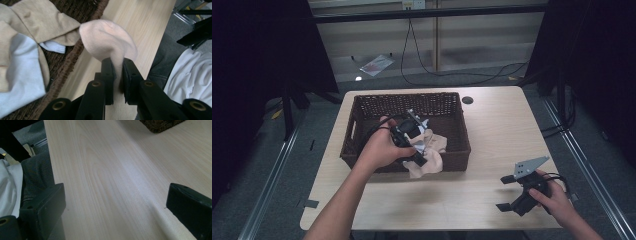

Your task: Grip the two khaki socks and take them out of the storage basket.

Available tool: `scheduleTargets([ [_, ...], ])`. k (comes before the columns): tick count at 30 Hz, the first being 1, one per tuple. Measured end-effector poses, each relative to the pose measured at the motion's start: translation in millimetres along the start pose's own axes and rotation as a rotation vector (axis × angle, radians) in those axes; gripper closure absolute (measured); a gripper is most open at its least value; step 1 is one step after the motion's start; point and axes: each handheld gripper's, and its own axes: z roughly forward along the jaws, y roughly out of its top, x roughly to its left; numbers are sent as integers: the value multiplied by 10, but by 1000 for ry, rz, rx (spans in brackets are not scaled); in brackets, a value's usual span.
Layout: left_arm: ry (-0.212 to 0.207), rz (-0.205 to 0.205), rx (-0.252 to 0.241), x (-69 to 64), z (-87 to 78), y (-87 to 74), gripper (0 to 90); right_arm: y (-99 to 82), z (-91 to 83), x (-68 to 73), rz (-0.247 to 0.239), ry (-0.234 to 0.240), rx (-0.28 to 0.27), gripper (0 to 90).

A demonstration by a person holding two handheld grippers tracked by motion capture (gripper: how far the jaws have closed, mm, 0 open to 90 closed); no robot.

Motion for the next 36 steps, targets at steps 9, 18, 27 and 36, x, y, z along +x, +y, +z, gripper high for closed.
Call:
scheduleTargets([
  [9,-15,9,34,-29,160,-27,805,0,-3,1,0,-1,1,24],
  [18,-25,14,68,-45,342,-29,787,0,-9,3,1,-1,-1,24],
  [27,-22,17,96,-54,468,-38,735,1,-8,4,1,2,-3,24],
  [36,-12,5,51,-67,334,9,556,2,-6,4,-1,1,-1,24],
])
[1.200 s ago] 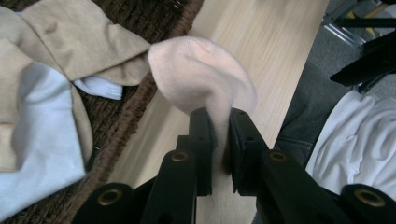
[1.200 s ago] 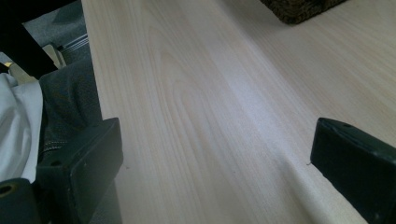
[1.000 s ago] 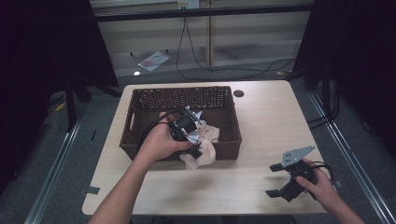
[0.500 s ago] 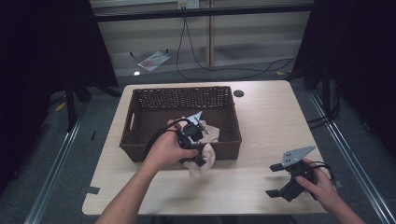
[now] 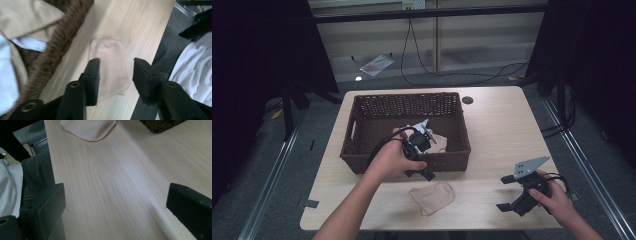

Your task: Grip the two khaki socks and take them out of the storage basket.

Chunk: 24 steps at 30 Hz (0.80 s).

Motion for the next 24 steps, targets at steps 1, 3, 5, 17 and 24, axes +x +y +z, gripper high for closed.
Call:
scheduleTargets([
  [1,10,-3,-5,0,-35,11,539,0,0,0,-1,-1,0,24],
  [3,28,2,-14,5,-101,33,486,0,-2,2,3,1,-1,24],
  [5,44,4,-12,11,-165,61,459,1,-2,2,2,1,-1,24],
  [17,111,-62,-62,207,-363,121,177,5,-7,8,1,-1,1,24],
  [24,147,-84,-92,370,-405,129,131,5,-6,8,1,-2,2,24],
])
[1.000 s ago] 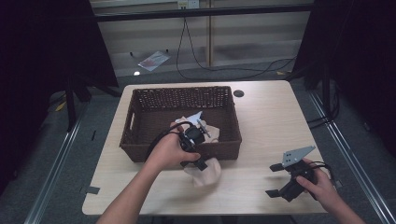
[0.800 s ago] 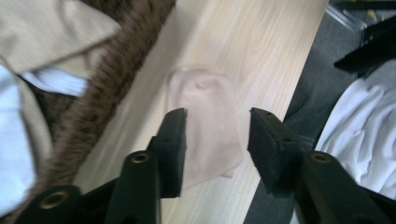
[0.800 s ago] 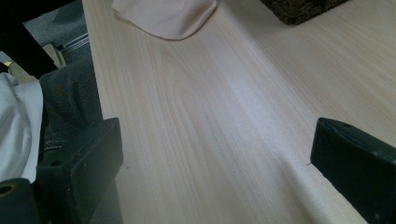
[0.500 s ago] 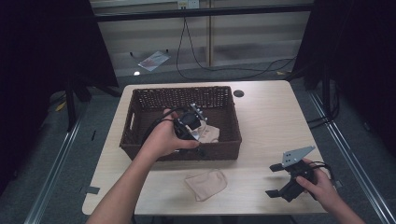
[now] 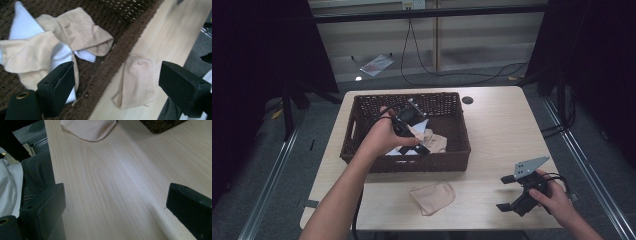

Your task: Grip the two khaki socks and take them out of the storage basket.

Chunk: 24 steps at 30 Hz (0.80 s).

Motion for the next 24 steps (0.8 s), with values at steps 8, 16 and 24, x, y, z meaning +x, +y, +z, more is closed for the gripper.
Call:
scheduleTargets([
  [8,26,-26,10,170,60,27,114,-1,4,-2,-5,1,1,24],
  [16,40,-46,15,321,152,52,113,-2,9,-4,-5,6,0,24],
  [24,63,-78,4,490,247,31,116,-1,4,0,-3,4,-2,24],
])
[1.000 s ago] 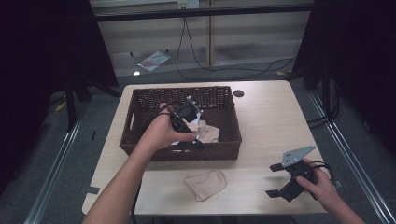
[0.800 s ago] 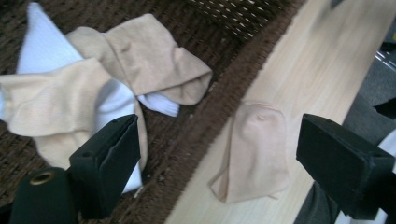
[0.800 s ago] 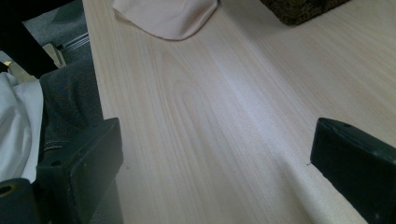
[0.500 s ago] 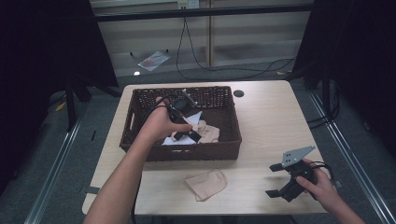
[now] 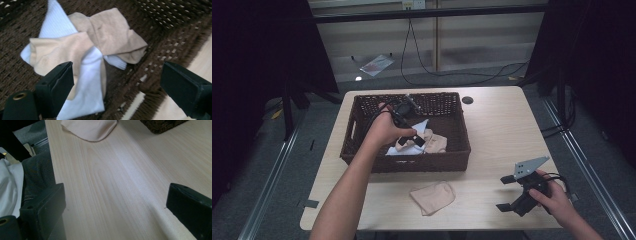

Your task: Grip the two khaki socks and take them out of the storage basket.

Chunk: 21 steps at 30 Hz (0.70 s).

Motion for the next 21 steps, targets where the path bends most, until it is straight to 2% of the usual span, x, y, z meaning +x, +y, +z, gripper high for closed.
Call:
scheduleTargets([
  [10,32,-31,2,200,138,-30,131,0,9,-1,-1,6,-2,24],
  [13,43,-27,2,242,160,-26,137,-1,10,-2,-2,7,-3,24],
  [17,49,-61,-25,281,200,-21,142,0,9,-1,-1,7,-3,24],
  [21,57,-60,-18,315,258,-11,152,1,4,-2,-4,5,-2,24],
])
